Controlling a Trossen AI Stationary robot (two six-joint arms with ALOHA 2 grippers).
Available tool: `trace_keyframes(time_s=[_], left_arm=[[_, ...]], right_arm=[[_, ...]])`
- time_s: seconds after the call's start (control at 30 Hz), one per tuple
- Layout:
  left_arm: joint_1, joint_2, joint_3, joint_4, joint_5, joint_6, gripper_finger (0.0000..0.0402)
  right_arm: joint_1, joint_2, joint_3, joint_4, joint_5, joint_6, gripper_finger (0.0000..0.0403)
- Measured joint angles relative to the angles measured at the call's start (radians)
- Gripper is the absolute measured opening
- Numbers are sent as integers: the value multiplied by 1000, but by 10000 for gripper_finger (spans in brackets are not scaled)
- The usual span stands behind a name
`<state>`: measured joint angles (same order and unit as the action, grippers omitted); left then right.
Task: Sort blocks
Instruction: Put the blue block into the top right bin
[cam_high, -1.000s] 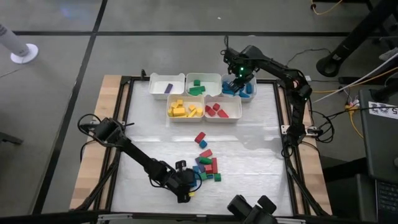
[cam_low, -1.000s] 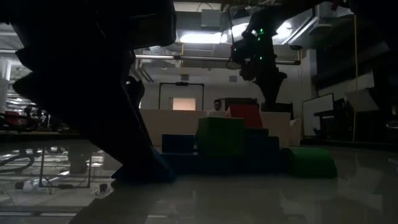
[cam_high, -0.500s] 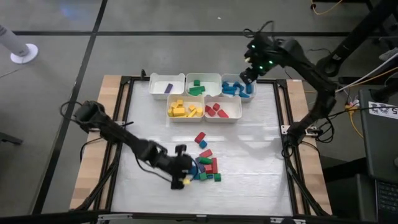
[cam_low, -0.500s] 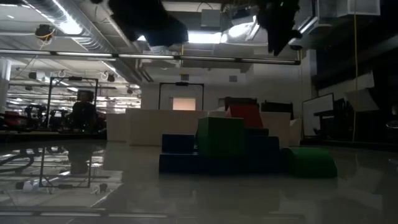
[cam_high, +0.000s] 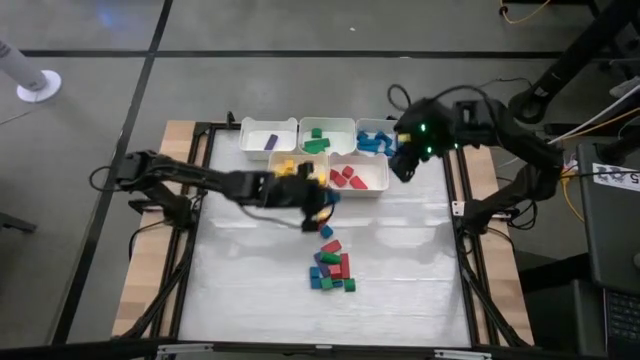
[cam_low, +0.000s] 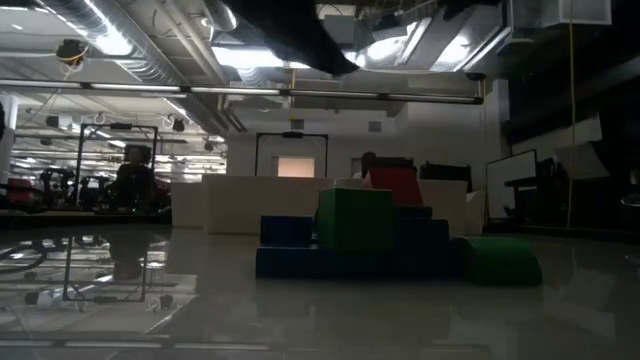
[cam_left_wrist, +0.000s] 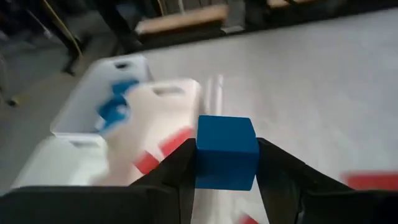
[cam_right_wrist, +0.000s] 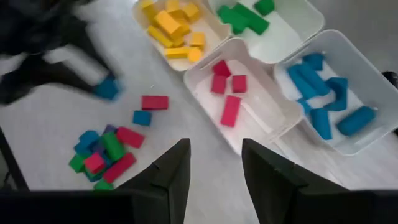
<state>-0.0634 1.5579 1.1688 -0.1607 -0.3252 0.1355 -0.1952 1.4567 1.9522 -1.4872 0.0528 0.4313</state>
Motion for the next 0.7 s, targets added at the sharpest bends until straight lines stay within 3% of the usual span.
trace_keyframes(time_s=[0.23,0.4,0.7], left_arm=[[206,147,0,400,174,84,125],[306,296,1,681,213,72,126],[396,554,140,812,222,-31,126]], right_arm=[[226,0,0,43,117,231,145],[336,0,0,86,158,313,145],[427,0,0,135,273,377,145]])
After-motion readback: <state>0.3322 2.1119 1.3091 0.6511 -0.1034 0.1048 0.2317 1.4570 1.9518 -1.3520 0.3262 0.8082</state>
